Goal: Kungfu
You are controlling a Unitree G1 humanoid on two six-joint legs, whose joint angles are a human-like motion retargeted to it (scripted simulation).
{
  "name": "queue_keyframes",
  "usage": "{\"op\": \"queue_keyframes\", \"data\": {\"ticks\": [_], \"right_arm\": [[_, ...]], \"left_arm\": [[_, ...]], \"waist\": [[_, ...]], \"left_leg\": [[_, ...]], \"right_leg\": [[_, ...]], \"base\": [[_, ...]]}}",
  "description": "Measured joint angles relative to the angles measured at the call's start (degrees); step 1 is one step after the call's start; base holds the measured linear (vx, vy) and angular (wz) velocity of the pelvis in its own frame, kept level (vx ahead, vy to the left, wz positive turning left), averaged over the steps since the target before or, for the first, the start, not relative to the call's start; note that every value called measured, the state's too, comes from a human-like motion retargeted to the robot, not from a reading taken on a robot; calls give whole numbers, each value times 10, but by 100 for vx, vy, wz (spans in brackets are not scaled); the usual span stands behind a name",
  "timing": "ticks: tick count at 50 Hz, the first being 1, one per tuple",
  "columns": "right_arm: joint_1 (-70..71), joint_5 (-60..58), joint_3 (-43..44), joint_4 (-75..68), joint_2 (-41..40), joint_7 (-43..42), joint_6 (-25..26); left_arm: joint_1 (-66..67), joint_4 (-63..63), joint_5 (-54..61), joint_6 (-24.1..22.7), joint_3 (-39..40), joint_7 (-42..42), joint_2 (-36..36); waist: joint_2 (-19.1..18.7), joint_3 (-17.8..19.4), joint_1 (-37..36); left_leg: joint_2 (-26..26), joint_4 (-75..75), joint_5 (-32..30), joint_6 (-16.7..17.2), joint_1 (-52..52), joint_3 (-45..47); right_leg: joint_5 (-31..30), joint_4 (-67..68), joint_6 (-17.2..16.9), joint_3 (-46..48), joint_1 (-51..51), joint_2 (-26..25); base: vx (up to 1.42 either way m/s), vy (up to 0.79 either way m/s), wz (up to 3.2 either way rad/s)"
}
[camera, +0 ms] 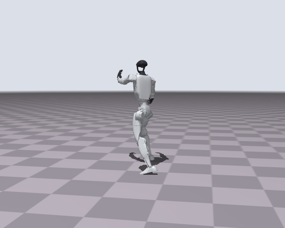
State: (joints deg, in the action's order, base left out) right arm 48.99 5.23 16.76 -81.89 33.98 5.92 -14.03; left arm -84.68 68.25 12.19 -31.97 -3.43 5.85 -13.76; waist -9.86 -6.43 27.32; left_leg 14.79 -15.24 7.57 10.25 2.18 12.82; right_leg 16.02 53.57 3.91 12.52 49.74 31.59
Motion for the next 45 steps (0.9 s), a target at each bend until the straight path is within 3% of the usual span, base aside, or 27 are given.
{"op": "queue_keyframes", "data": {"ticks": [4, 9, 16, 25, 30, 35, 40, 42, 45], "right_arm": [[10, 35, -4, -1, 22, 10, -23], [7, 101, 21, 1, 37, 72, -15], [-45, 156, 29, 39, 43, 140, -29], [-199, 270, 18, 178, 4, 254, 18], [-359, 368, 3, 303, -59, 306, 67], [-571, 453, -7, 478, -195, 340, 116], [-728, 516, 7, 590, -418, 359, 118], [-758, 599, -5, 588, -447, 328, 129], [-776, 693, -34, 592, -405, 290, 175]], "left_arm": [[9, 12, 29, 40, -4, 77, 20], [17, 25, 72, 73, -17, 137, 38], [74, 28, 40, 76, -39, 167, 40], [273, -22, 45, 153, -44, 327, 19], [476, -98, 115, 207, -49, 392, 14], [767, -225, 174, 236, -13, 427, 49], [1031, -310, 215, 217, 79, 405, 132], [1099, -332, 241, 193, 100, 379, 156], [1148, -359, 267, 153, 104, 335, 152]], "waist": [[-5, 39, 29], [-7, 87, 28], [4, 111, 20], [22, 102, -18], [33, 86, -48], [39, 61, -96], [37, 40, -147], [40, 35, -158], [42, 31, -171]], "left_leg": [[38, 38, -25, 20, 8, 101], [56, 74, -65, 47, 26, 95], [54, 111, -94, 48, 60, 105], [49, 128, -88, 48, 69, 86], [38, 128, -79, 48, 71, 62], [20, 132, -62, 48, 79, 24], [24, 141, -41, 48, 80, -6], [23, 146, -40, 48, 78, -2], [18, 151, -40, 48, 71, 4]], "right_leg": [[-6, 3, 0, 22, -19, 3], [-19, -5, -10, 38, -34, -17], [-21, -9, -28, 60, -38, -9], [-2, -4, -43, 99, -73, 14], [4, -13, -54, 109, -113, 26], [5, -31, -65, 119, -151, 40], [-3, -60, -74, 154, -206, 33], [-11, -76, -78, 165, -228, 35], [-25, -106, -81, 176, -262, 33]], "base": [[-28, -36, 111], [-31, -22, 60], [-15, -18, 55], [10, -4, 36], [27, 9, 51], [40, 17, 55], [42, 4, 43], [46, 31, 47], [34, 31, 44]]}}
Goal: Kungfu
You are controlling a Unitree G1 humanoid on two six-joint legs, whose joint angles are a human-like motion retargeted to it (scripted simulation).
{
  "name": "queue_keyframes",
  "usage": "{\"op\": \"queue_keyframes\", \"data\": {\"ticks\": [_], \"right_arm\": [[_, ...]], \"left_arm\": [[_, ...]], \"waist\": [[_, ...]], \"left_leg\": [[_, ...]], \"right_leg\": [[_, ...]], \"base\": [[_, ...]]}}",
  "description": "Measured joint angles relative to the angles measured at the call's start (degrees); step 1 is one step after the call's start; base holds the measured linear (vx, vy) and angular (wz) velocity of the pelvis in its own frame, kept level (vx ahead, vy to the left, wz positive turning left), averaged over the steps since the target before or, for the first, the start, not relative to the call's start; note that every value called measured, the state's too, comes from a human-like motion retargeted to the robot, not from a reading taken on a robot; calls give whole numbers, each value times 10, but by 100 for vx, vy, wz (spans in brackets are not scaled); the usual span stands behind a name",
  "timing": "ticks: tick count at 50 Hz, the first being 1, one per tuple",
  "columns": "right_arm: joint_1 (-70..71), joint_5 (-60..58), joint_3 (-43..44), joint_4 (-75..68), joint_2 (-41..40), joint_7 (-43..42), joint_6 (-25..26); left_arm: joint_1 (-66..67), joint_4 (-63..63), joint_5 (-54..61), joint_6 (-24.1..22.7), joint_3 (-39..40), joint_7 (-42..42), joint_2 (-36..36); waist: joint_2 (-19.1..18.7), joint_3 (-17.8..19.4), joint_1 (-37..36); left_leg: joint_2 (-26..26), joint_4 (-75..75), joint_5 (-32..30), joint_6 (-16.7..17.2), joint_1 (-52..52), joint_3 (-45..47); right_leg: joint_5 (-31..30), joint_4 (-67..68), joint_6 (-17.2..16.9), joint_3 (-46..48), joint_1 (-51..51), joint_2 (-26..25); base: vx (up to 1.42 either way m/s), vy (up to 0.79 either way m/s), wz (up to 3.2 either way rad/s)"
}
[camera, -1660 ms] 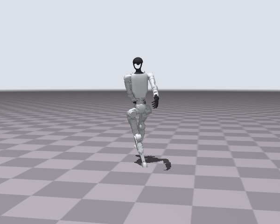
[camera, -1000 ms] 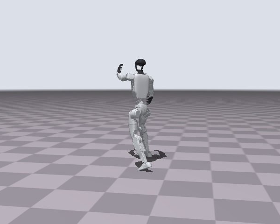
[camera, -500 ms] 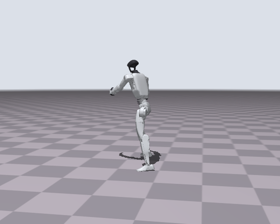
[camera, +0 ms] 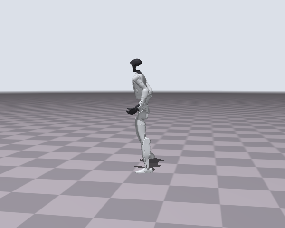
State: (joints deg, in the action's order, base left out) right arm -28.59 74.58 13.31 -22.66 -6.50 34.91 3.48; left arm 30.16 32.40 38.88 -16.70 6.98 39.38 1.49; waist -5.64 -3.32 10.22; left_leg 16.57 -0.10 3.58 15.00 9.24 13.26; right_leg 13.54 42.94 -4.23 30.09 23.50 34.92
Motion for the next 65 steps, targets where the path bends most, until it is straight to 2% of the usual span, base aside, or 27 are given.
{"op": "queue_keyframes", "data": {"ticks": [2, 4, 7, 11, 14, 16, 18, 20, 22, 25, 27, 30, 33, 35, 38, 40, 42, 44, 47, 52, 57, 60, 65], "right_arm": [[-1, -44, -20, 1, 46, 36, 17], [2, -112, -27, -2, 82, 56, 22], [9, -183, -7, -5, 118, 56, -7], [32, -233, 40, -11, 166, 51, -30], [42, -248, 93, -31, 225, 66, -31], [35, -253, 140, -52, 258, 67, -42], [16, -260, 199, -81, 276, 56, -66], [-9, -273, 261, -121, 281, 34, -107], [-25, -296, 322, -175, 291, 1, -156], [-45, -351, 380, -265, 320, -51, -230], [-48, -372, 390, -336, 343, -86, -265], [-1, -339, 389, -419, 341, -103, -277], [87, -266, 342, -466, 295, -62, -230], [148, -256, 275, -495, 258, -48, -199], [265, -319, 140, -537, 203, -29, -133], [347, -351, 16, -537, 169, 23, -73], [430, -372, -108, -528, 142, 89, -60], [495, -440, -166, -511, 117, 107, -68], [571, -530, -206, -505, 101, 90, -91], [648, -556, -266, -454, 105, 66, -142], [701, -557, -295, -329, 154, 49, -216], [746, -505, -312, -228, 196, 45, -241], [833, -407, -309, -45, 284, 12, -276]], "left_arm": [[-6, -18, -20, -13, -5, -6, -17], [-32, -33, -54, -5, -12, 3, -34], [-106, -45, -99, 10, -27, 14, -48], [-241, -60, -132, -21, -49, -24, -61], [-354, -74, -158, -44, -49, -46, -82], [-438, -79, -172, -51, -49, -49, -104], [-530, -80, -180, -55, -67, -53, -129], [-623, -82, -185, -61, -104, -63, -150], [-718, -91, -190, -72, -144, -81, -163], [-828, -109, -211, -85, -169, -108, -196], [-880, -112, -238, -96, -153, -118, -221], [-931, -109, -285, -118, -120, -149, -264], [-985, -97, -319, -146, -100, -182, -309], [-1010, -89, -339, -158, -92, -194, -332], [-1025, -79, -360, -156, -81, -208, -365], [-1028, -81, -357, -151, -64, -210, -384], [-1027, -92, -351, -147, -44, -207, -390], [-1024, -105, -356, -146, -24, -212, -390], [-1009, -119, -373, -149, -4, -242, -386], [-959, -121, -385, -148, 27, -287, -385], [-852, -116, -343, -137, 78, -309, -388], [-744, -112, -309, -127, 142, -291, -396], [-526, -48, -282, -111, 322, -223, -399]], "waist": [[1, -1, -10], [5, -6, -25], [14, -17, -56], [12, -11, -74], [12, -12, -58], [15, -22, -43], [16, -30, -47], [15, -29, -76], [26, -25, -112], [33, -15, -145], [29, -23, -145], [26, -47, -150], [19, -42, -186], [27, -47, -220], [49, -53, -274], [58, -46, -303], [66, -33, -330], [69, -18, -344], [61, -7, -342], [53, -5, -303], [50, -10, -282], [50, -10, -274], [51, -3, -264]], "left_leg": [[-3, -2, -1, 0, 0, -6], [-4, -6, -2, 0, 5, -13], [-3, -15, -3, 0, 21, -19], [2, -30, -10, 0, 46, -27], [-19, -42, -17, 0, 76, -17], [-30, -56, -18, 0, 112, -3], [-8, -89, -11, 0, 153, -4], [41, -154, 10, -3, 200, -37], [44, -208, 21, -19, 238, -38], [30, -240, 13, -2, 259, -59], [5, -272, 26, 0, 285, -81], [-36, -333, 56, 0, 335, -121], [-35, -387, 89, -14, 364, -119], [-45, -423, 115, -34, 382, -111], [-64, -462, 152, -65, 400, -102], [-70, -484, 172, -80, 408, -91], [-72, -501, 186, -93, 412, -81], [-73, -509, 191, -102, 409, -76], [-71, -513, 192, -111, 403, -81], [-71, -502, 174, -116, 397, -91], [-56, -479, 157, -109, 375, -95], [-43, -462, 151, -98, 351, -90], [-21, -411, 139, -74, 289, -69]], "right_leg": [[-8, -24, -2, 5, -18, -3], [-12, -47, -7, 7, -33, -10], [-3, -85, -26, 3, -49, -29], [38, -110, -34, -29, -56, -65], [-9, -132, -34, -26, -67, -47], [-47, -151, -47, -8, -78, -28], [-59, -176, -53, 25, -101, -38], [-67, -211, -47, 53, -130, -80], [-88, -235, -50, 63, -137, -79], [-108, -251, -60, 60, -148, -71], [-127, -265, -68, 67, -159, -62], [-155, -291, -76, 75, -173, -49], [-185, -319, -75, 94, -199, -54], [-205, -339, -58, 99, -204, -49], [-220, -363, -25, 114, -197, -32], [-224, -371, -22, 108, -185, -21], [-221, -373, -27, 91, -172, -14], [-218, -373, -24, 84, -170, -13], [-214, -363, -8, 76, -172, -21], [-179, -321, 11, 11, -151, -40], [-152, -295, 32, 9, -149, -50], [-152, -290, 19, 10, -150, -49], [-124, -269, -42, -1, -135, -37]], "base": [[26, 33, 31], [22, 18, 30], [16, 11, 35], [10, 26, 43], [6, 39, 92], [9, 28, 138], [20, -12, 111], [33, -24, 48], [18, 7, 26], [33, 34, 30], [47, 36, 72], [78, 48, 66], [49, 35, 30], [54, 36, 6], [39, 29, -38], [23, 20, -60], [8, 4, -52], [12, -2, -24], [17, -3, 14], [5, -8, 27], [-10, -13, -5], [-24, -19, -38], [-46, -33, -69]]}}
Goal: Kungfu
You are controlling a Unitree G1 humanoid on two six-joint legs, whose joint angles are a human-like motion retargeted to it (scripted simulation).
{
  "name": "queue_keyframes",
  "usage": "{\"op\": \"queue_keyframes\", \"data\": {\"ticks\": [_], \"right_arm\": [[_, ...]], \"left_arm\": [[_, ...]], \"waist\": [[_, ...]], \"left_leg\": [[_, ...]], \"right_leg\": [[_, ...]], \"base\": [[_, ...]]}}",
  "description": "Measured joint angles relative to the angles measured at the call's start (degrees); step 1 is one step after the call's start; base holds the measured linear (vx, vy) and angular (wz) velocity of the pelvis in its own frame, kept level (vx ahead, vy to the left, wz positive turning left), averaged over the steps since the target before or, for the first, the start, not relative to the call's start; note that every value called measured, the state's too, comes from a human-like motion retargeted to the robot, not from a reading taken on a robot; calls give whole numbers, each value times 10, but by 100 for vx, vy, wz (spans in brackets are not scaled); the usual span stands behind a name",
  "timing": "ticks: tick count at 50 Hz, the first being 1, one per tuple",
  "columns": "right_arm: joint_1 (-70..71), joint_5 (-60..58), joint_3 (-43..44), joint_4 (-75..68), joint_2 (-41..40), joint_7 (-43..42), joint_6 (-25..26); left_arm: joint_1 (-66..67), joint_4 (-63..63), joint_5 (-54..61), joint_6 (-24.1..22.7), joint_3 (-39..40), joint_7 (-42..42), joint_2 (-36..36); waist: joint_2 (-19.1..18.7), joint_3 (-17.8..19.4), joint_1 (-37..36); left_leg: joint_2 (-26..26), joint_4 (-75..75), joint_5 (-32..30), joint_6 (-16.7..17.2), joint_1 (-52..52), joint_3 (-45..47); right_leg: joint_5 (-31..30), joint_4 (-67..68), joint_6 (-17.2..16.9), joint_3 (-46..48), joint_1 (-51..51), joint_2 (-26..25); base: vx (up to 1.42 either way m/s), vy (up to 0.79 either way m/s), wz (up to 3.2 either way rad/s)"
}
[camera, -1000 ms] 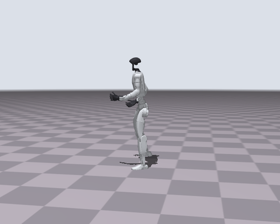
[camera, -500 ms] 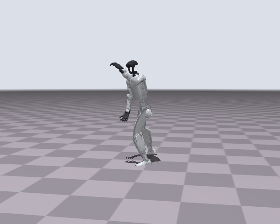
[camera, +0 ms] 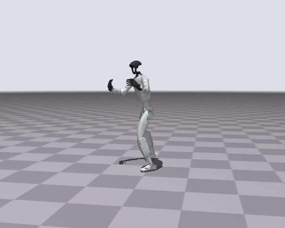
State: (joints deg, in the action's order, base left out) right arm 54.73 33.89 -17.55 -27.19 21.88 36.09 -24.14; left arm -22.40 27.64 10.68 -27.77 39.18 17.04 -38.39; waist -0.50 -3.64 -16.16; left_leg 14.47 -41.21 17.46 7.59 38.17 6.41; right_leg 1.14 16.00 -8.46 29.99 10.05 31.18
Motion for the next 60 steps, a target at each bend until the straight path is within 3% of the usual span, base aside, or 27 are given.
{"op": "queue_keyframes", "data": {"ticks": [3, 9, 12, 15, 19, 22, 25, 27, 32, 35, 42, 47, 50, 55, 60], "right_arm": [[47, 36, 18, 86, 66, -57, -31], [89, 85, 80, 188, 203, -212, -103], [48, 107, 153, 235, 286, -261, -114], [-57, 126, 288, 301, 360, -298, -120], [-271, 111, 529, 395, 430, -394, -158], [-435, 80, 721, 456, 435, -449, -171], [-535, 44, 851, 508, 398, -483, -172], [-563, 25, 893, 539, 377, -511, -172], [-598, -39, 926, 582, 359, -554, -199], [-612, -104, 919, 563, 366, -559, -201], [-592, -59, 871, 552, 381, -537, -194], [-603, -102, 884, 528, 387, -536, -178], [-624, -107, 878, 499, 374, -513, -164], [-647, -40, 818, 402, 328, -418, -143], [-655, 45, 725, 256, 274, -272, -125]], "left_arm": [[131, 77, 7, 12, 101, 41, 8], [358, 253, -8, 64, 263, 70, 44], [413, 363, -35, 89, 300, 66, 69], [431, 475, -51, 117, 283, 79, 89], [363, 575, 24, 155, 103, 90, 145], [251, 636, 132, 187, -85, 110, 207], [143, 640, 239, 223, -241, 170, 297], [96, 582, 294, 241, -317, 227, 359], [8, 421, 311, 282, -434, 380, 447], [-35, 374, 284, 269, -474, 392, 446], [-71, 357, 222, 239, -476, 350, 417], [-53, 358, 178, 229, -460, 330, 378], [-36, 366, 106, 217, -446, 314, 335], [-1, 398, -86, 173, -409, 235, 244], [53, 431, -260, 176, -403, 173, 155]], "waist": [[0, 5, 11], [13, 1, 60], [15, -5, 89], [3, -4, 132], [-10, 4, 180], [-26, 7, 223], [-35, 21, 256], [-33, 35, 276], [-31, 57, 299], [-36, 64, 296], [-51, 71, 284], [-49, 56, 300], [-52, 56, 297], [-62, 72, 271], [-72, 82, 221]], "left_leg": [[13, 57, -16, 16, -55, 19], [38, 202, -82, 37, -173, 79], [51, 263, -134, 24, -208, 106], [81, 312, -197, 28, -224, 151], [98, 373, -270, 29, -236, 262], [93, 393, -278, 3, -211, 251], [115, 396, -275, 19, -203, 266], [131, 395, -283, 13, -209, 313], [136, 403, -290, 16, -231, 337], [138, 400, -298, 30, -236, 310], [136, 380, -279, 73, -248, 267], [84, 381, -285, 74, -218, 259], [78, 372, -279, 74, -207, 262], [96, 329, -259, 74, -188, 237], [111, 275, -233, 74, -154, 195]], "right_leg": [[26, 41, -18, -25, 26, 7], [99, 147, -10, -109, 108, -9], [138, 184, 3, -122, 126, -33], [171, 212, 18, -114, 128, -65], [212, 252, 36, -82, 133, -68], [238, 277, 48, -41, 132, -56], [260, 305, 60, -25, 138, -58], [270, 324, 69, -22, 146, -54], [283, 356, 86, -26, 159, -50], [280, 356, 88, -36, 156, -60], [260, 336, 81, -62, 144, -76], [234, 323, 53, -77, 159, -29], [217, 300, 41, -78, 148, -25], [181, 233, 25, -61, 95, -45], [149, 172, 6, -35, 37, -64]], "base": [[-40, -30, -73], [-41, -49, -66], [-52, -70, -20], [-47, -58, 37], [-62, -43, 70], [-62, -25, 105], [-46, -16, 57], [-38, -10, 25], [-22, -1, -14], [-3, 12, -37], [11, 17, -24], [19, 30, 40], [34, 20, 30], [36, 14, 25], [42, 13, 48]]}}
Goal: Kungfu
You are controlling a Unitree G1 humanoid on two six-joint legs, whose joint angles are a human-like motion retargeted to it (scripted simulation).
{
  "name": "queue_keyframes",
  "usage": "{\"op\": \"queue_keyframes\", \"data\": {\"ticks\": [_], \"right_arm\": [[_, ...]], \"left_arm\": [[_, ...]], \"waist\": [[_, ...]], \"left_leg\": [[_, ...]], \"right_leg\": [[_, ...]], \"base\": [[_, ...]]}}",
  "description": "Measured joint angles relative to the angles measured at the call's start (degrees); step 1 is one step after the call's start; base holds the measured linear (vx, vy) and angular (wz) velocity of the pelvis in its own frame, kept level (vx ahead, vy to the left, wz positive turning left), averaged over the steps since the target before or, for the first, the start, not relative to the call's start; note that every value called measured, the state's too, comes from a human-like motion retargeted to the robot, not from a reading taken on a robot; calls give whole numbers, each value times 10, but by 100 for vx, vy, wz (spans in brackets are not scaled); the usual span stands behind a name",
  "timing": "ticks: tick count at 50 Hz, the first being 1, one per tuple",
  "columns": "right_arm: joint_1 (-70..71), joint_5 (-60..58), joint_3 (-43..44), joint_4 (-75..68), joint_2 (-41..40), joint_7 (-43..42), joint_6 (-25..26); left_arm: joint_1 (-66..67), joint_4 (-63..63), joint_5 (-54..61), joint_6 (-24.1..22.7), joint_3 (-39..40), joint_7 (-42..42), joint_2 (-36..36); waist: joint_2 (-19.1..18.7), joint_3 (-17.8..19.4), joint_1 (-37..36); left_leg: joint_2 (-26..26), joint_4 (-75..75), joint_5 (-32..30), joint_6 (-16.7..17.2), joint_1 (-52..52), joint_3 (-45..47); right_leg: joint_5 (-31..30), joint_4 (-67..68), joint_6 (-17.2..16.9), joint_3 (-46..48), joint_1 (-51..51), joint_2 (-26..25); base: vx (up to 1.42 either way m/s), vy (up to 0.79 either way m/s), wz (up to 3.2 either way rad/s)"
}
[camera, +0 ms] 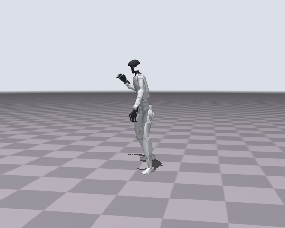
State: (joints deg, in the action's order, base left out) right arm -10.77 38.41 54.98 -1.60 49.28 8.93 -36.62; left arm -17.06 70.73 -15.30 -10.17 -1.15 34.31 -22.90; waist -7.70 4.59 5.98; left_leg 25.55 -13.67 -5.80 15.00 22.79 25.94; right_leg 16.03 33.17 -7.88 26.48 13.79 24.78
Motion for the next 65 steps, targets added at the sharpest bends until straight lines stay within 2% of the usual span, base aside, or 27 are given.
{"op": "queue_keyframes", "data": {"ticks": [5, 10, 13, 16, 20, 23, 25, 27, 32, 35, 38, 40, 42, 43, 45, 47, 48, 52, 55, 57, 62, 65], "right_arm": [[38, 6, -141, -198, -83, 130, 33], [42, -21, -265, -344, -210, 142, 48], [71, 11, -369, -395, -315, 119, 61], [167, 95, -472, -408, -380, 118, 95], [383, 196, -520, -338, -393, 185, 179], [537, 262, -536, -259, -384, 228, 218], [628, 308, -547, -213, -377, 240, 222], [699, 331, -545, -183, -367, 249, 216], [777, 324, -530, -160, -331, 208, 169], [780, 344, -522, -151, -323, 162, 114], [751, 367, -530, -132, -338, 133, 63], [724, 367, -541, -119, -352, 127, 60], [709, 372, -551, -112, -362, 137, 73], [705, 379, -553, -109, -366, 145, 81], [695, 394, -558, -109, -373, 159, 96], [681, 404, -561, -110, -376, 156, 101], [673, 405, -561, -109, -378, 150, 101], [648, 388, -562, -108, -376, 126, 88], [634, 368, -560, -110, -372, 127, 94], [630, 366, -560, -110, -368, 126, 98], [626, 362, -558, -106, -365, 125, 101], [623, 355, -557, -102, -364, 124, 102]], "left_arm": [[62, 20, -82, 38, -2, -21, -58], [131, 28, -167, 60, 11, -70, -24], [180, 50, -231, 80, 28, -89, 7], [247, 89, -289, 101, 64, -96, 18], [331, 170, -302, 148, 93, -87, 36], [406, 216, -332, 178, 95, -4, 57], [455, 223, -370, 190, 92, 69, 76], [488, 221, -406, 182, 81, 114, 101], [497, 221, -457, 162, 53, 168, 148], [467, 209, -467, 153, 34, 198, 151], [426, 185, -460, 145, 10, 196, 136], [406, 166, -447, 138, 8, 176, 128], [384, 143, -413, 127, 7, 156, 120], [367, 131, -392, 122, 5, 150, 110], [339, 110, -361, 112, -4, 145, 89], [323, 94, -367, 104, -3, 138, 68], [317, 87, -376, 102, 0, 136, 59], [314, 67, -403, 96, 15, 137, 34], [323, 57, -412, 96, 28, 138, 29], [328, 55, -417, 94, 40, 137, 30], [339, 54, -423, 110, 56, 132, 35], [348, 55, -422, 117, 66, 120, 50]], "waist": [[-3, -5, -52], [-24, -42, -145], [-4, -92, -250], [30, -112, -351], [47, -81, -427], [65, -70, -450], [85, -66, -460], [103, -60, -459], [145, -63, -472], [163, -68, -479], [160, -80, -448], [158, -90, -420], [143, -89, -385], [128, -85, -366], [101, -76, -320], [80, -77, -272], [71, -79, -255], [45, -82, -209], [41, -72, -177], [45, -66, -156], [44, -51, -120], [46, -41, -111]], "left_leg": [[-13, -76, 26, 0, 85, -74], [-51, -136, 49, 0, 173, -162], [-68, -142, 44, 0, 219, -193], [-72, -159, 47, 0, 239, -208], [-72, -171, 40, 0, 250, -240], [-64, -183, 40, 0, 260, -238], [-52, -199, 46, -1, 270, -232], [-54, -214, 45, -18, 288, -232], [-47, -248, 85, -71, 328, -213], [-11, -269, 131, -74, 331, -186], [-38, -266, 156, -49, 310, -221], [-77, -261, 179, -61, 284, -230], [-115, -242, 190, -80, 249, -245], [-115, -231, 188, -77, 235, -269], [-124, -211, 192, -72, 201, -312], [-142, -186, 193, -77, 171, -335], [-148, -173, 192, -83, 158, -340], [-188, -109, 190, -116, 86, -336], [-231, -50, 180, -137, 20, -330], [-262, -10, 166, -149, -17, -326], [-295, 38, 156, -164, -86, -329], [-315, 59, 153, -181, -127, -329]], "right_leg": [[-19, -37, -31, 37, -47, -1], [-28, -70, -71, 113, -121, -24], [-51, -96, -71, 137, -129, -54], [-74, -122, -71, 145, -159, -92], [-94, -147, -71, 125, -185, -145], [-91, -155, -71, 126, -187, -150], [-86, -161, -71, 122, -185, -153], [-86, -171, -71, 119, -181, -154], [-113, -214, -71, 130, -171, -157], [-172, -225, -71, 121, -165, -171], [-296, -225, -71, 86, -181, -177], [-385, -209, -71, 37, -188, -151], [-454, -160, -71, -67, -179, -150], [-455, -122, -71, -121, -163, -187], [-416, -33, -71, -214, -141, -268], [-368, 41, -71, -236, -111, -315], [-345, 68, -71, -235, -95, -322], [-260, 116, -71, -265, -38, -330], [-196, 119, -71, -311, 7, -335], [-165, 110, -68, -320, 44, -321], [-135, 11, -7, -295, 102, -300], [-127, -68, 37, -312, 114, -297]], "base": [[34, 9, 117], [47, 16, 191], [40, 5, 156], [40, -13, 124], [0, -35, 72], [18, -24, 10], [36, -29, -16], [22, -28, 7], [31, -17, -23], [52, -12, -67], [78, 13, 8], [92, 40, 78], [69, 18, 111], [50, -23, 124], [56, -35, 158], [66, -15, 176], [64, 1, 135], [46, 20, 99], [33, 13, 100], [29, 0, 94], [28, -24, 72], [27, -28, 43]]}}
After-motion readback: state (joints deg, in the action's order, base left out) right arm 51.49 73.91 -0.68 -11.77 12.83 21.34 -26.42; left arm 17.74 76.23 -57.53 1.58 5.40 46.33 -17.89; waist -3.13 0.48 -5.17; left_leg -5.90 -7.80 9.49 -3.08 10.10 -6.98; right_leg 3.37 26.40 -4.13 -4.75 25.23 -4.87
